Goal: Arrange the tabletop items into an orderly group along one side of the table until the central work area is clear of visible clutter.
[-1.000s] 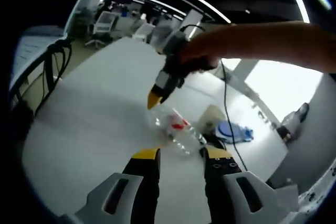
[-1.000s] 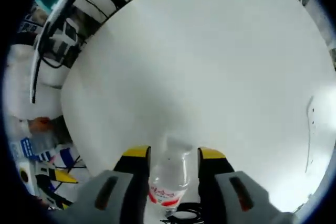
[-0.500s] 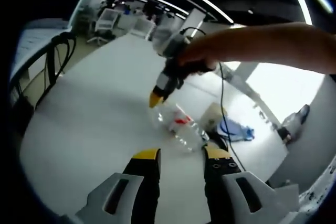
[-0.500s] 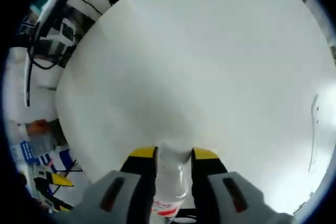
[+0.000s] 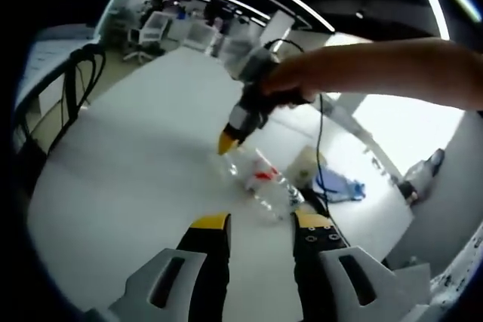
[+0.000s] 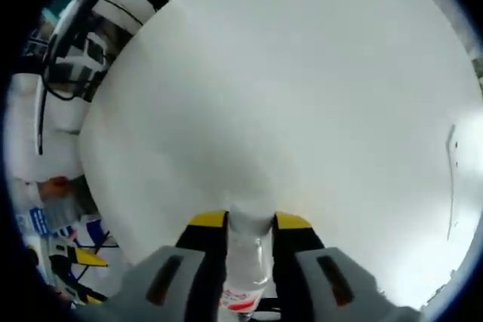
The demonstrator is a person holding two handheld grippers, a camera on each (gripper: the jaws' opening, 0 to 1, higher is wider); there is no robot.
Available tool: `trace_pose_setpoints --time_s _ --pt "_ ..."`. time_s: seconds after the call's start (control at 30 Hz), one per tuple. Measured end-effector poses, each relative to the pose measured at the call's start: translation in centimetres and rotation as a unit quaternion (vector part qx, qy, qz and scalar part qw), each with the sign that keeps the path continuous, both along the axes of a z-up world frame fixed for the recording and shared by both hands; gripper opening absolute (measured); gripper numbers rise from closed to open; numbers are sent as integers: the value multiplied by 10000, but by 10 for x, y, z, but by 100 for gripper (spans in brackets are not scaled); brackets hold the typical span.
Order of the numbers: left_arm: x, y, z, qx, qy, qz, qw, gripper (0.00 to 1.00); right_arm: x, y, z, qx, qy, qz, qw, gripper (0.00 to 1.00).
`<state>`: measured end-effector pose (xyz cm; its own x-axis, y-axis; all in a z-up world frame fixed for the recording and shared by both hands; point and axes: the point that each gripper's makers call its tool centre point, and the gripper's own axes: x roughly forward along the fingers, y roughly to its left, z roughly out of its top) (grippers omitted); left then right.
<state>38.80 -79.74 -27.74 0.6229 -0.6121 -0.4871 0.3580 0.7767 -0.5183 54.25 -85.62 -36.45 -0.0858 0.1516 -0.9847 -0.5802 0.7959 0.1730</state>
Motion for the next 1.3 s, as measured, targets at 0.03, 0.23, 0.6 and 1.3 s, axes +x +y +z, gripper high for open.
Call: trace_pose_setpoints --time_s 0.03,0.23,0.6,1.3 --pt "0 0 0 8 -8 -15 10000 28 -1 -1 1 5 -2 -2 10000 19" --pt "5 -5 5 12 -74 -105 9999 28 -1 -1 10 51 -130 11 9999 19" --pt "19 -18 18 78 -300 -419 9986 32 -11 0 40 291 -478 144 9983 18" --pt "68 -98 -19 552 -336 -1577 9854 58 -28 -24 96 758 -1155 -330 9899 17"
